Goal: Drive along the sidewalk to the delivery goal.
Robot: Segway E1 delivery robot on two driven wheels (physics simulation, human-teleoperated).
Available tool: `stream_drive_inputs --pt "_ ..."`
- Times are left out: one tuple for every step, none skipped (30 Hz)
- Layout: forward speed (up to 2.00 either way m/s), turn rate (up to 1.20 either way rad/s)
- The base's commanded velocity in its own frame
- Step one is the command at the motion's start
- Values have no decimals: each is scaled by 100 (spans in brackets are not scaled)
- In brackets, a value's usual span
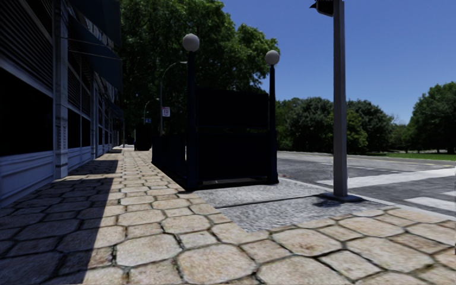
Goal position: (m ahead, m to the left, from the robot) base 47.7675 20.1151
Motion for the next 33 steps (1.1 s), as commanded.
stream_drive_inputs --pt "69 120" --pt "68 120" --pt "68 120" --pt "68 120" --pt "68 120" --pt "68 120" --pt "68 120" --pt "68 37" --pt "68 18" --pt "68 0" --pt "79 0" --pt "79 0" --pt "91 0" --pt "101 0" --pt "117 0" --pt "129 0" --pt "137 0" --pt "142 0" --pt "144 0" --pt "146 0" --pt "146 0" --pt "147 0" --pt "147 0" --pt "147 0" --pt "147 -67" --pt "147 -86" --pt "147 -86" --pt "147 -92" --pt "147 -5" --pt "147 0" --pt "147 0" --pt "147 0" --pt "147 0"
